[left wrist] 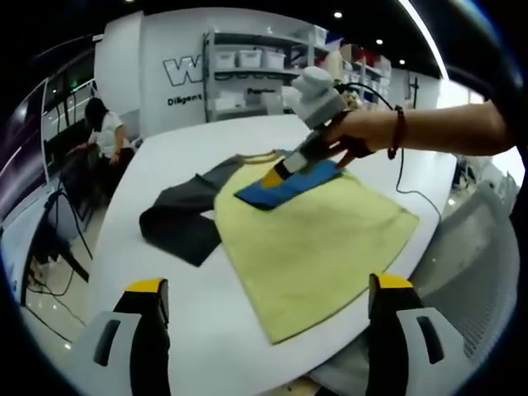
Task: Fold the garment on the visible template until the final outline fits inside the template.
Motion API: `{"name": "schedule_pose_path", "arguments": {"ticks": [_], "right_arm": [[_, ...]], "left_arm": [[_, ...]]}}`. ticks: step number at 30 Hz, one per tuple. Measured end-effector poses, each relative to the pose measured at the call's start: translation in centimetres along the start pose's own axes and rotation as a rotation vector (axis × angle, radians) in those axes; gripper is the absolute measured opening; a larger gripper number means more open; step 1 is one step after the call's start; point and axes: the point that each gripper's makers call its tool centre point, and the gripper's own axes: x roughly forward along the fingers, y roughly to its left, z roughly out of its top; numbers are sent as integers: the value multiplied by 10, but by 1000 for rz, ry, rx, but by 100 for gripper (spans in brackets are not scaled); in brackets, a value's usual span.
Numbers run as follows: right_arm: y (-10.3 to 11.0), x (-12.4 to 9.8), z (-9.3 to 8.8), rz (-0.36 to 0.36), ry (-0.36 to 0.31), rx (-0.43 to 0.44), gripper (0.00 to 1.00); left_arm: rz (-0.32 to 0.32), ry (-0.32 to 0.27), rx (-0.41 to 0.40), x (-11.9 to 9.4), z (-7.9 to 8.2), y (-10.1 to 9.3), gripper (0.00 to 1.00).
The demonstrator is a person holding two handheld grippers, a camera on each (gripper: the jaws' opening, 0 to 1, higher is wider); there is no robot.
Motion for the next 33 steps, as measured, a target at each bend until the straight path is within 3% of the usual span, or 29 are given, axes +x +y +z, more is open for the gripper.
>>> {"name": "schedule_pose_path", "arguments": {"ticks": [4,16,26,33], "right_arm": [[-8,-4,0,-28,-8,16,36],[-31,-19,1,-91,-80,96,82],[-54,-31,-12,-139,-83,162,93],[-71,-47,-19,-179,-84,156,93]], "left_arm": [[12,-6,-4,-1,1,3,98],[19,-10,12,1,5,6,99],[0,-12,26,3,7,2,99],[-1,-13,31,2,7,4,99]]}}
